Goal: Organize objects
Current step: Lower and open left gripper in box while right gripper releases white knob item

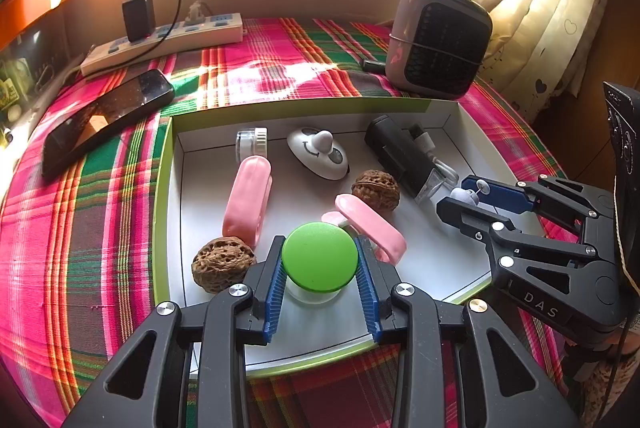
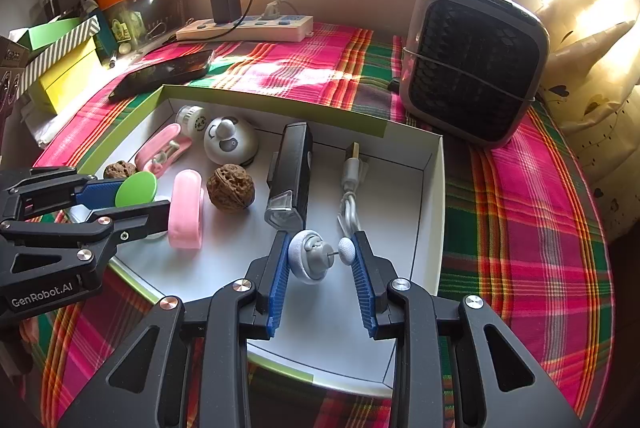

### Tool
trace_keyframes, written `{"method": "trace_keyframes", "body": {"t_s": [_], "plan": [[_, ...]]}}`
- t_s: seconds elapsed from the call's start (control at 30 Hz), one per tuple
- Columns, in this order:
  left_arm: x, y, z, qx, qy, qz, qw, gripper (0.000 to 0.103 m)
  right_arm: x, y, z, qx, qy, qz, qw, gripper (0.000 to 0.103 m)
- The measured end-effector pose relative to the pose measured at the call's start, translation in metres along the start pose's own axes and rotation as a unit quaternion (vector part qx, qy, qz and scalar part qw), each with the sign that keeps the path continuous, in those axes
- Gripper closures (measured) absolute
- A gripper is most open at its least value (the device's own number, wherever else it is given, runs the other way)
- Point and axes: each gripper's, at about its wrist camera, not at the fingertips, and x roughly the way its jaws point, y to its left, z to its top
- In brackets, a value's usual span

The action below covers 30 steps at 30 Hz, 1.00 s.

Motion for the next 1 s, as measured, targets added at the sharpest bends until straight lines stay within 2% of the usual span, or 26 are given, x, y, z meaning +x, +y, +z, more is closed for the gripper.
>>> {"method": "trace_keyframes", "body": {"t_s": [0.43, 1.0], "plan": [[0.0000, -0.0003, 0.0000, 0.001, 0.001, 0.001, 1.0000, 0.071, -0.0001, 0.0029, -0.0013, -0.006, 0.002, -0.008, 1.000, 0.071], [-0.0085, -0.0012, -0.0031, 0.000, -0.007, 0.002, 1.0000, 0.063, -0.0057, 0.0040, -0.0034, -0.004, -0.003, -0.010, 1.000, 0.071]]}}
